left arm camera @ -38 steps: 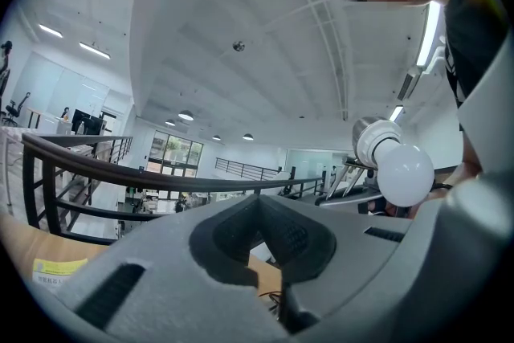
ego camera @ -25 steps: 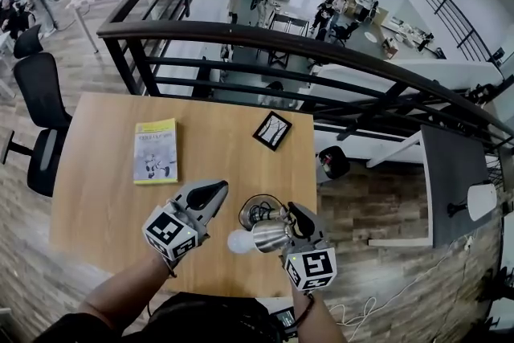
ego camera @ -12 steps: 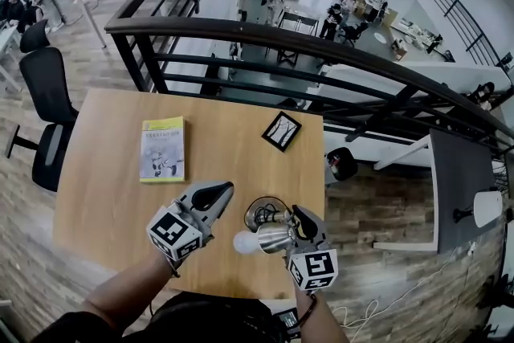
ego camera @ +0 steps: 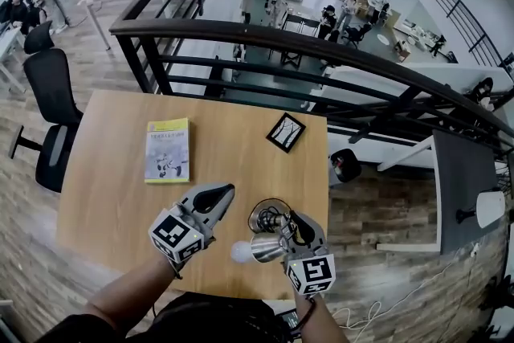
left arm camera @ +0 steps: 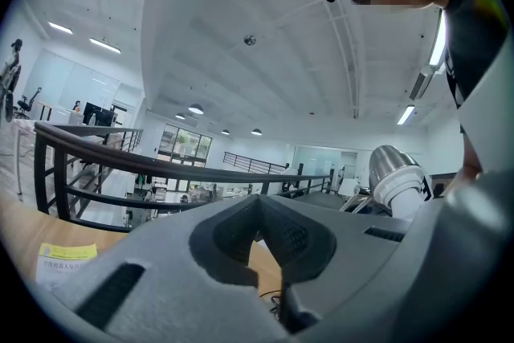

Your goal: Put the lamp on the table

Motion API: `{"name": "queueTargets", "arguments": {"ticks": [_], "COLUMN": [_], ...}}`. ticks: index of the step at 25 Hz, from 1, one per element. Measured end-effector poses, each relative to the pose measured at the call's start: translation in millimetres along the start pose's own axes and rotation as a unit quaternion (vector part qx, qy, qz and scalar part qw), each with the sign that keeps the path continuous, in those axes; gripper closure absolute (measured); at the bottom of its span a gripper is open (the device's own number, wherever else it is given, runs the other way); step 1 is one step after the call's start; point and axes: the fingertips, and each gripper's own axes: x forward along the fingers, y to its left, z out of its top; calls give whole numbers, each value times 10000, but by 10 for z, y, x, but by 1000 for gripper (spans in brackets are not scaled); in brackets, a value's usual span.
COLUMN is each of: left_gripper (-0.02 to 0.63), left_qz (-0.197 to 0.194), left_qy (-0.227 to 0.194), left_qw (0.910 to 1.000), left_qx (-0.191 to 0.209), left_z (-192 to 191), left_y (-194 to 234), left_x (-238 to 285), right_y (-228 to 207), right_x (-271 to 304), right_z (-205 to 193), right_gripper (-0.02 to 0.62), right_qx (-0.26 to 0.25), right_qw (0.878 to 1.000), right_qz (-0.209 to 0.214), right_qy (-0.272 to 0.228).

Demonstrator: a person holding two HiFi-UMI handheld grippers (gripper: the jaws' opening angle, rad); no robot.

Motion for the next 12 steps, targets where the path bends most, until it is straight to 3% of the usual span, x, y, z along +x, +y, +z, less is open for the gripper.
{"name": "queueTargets", "arguments": {"ticks": [12], "left_gripper": [598], "left_qz": [62], "left_qy": [-99], "left_qw": [9999], "left_qx": [69], "left_z": [60], "left_y": [-148], "left_x": [-301], "right_y": [155], "right_x": [20], "right_z": [-120], "right_gripper": [508], "right_qx": [189], "right_qw": [9997], "right_qz": [-83], "right_qy": [-108]}}
